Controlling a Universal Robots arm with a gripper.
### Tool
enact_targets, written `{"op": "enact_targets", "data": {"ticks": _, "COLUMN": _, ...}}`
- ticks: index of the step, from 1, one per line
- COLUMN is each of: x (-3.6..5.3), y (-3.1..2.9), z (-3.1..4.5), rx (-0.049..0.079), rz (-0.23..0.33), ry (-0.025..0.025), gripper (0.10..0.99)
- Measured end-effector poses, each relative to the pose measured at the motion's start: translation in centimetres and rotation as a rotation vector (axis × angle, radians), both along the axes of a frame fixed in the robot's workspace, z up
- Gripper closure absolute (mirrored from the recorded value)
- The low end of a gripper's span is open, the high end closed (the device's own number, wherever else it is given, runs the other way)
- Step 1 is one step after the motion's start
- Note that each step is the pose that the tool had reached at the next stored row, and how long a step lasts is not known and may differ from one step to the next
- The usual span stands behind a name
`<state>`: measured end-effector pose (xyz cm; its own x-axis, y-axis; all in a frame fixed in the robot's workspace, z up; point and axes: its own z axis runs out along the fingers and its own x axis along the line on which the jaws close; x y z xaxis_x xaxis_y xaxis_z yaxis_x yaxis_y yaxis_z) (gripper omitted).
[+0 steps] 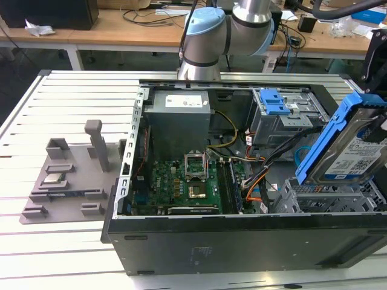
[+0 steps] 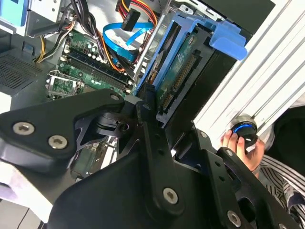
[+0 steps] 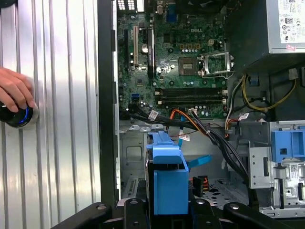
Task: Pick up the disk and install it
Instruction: 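Insert the disk into the insertion slot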
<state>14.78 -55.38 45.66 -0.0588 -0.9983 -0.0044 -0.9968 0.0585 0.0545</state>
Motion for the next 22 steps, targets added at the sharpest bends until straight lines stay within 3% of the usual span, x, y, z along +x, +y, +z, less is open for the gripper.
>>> {"op": "enact_targets", "data": {"ticks": 10, "x": 0.0, "y": 0.0, "z": -1.07, "rx": 0.0, "rz": 0.0, "ry": 0.0, "gripper": 0.722}}
{"op": "enact_targets", "data": {"ticks": 22, "x": 0.0, "y": 0.0, "z": -4.2, "rx": 0.0, "rz": 0.0, "ry": 0.0, "gripper": 0.722}}
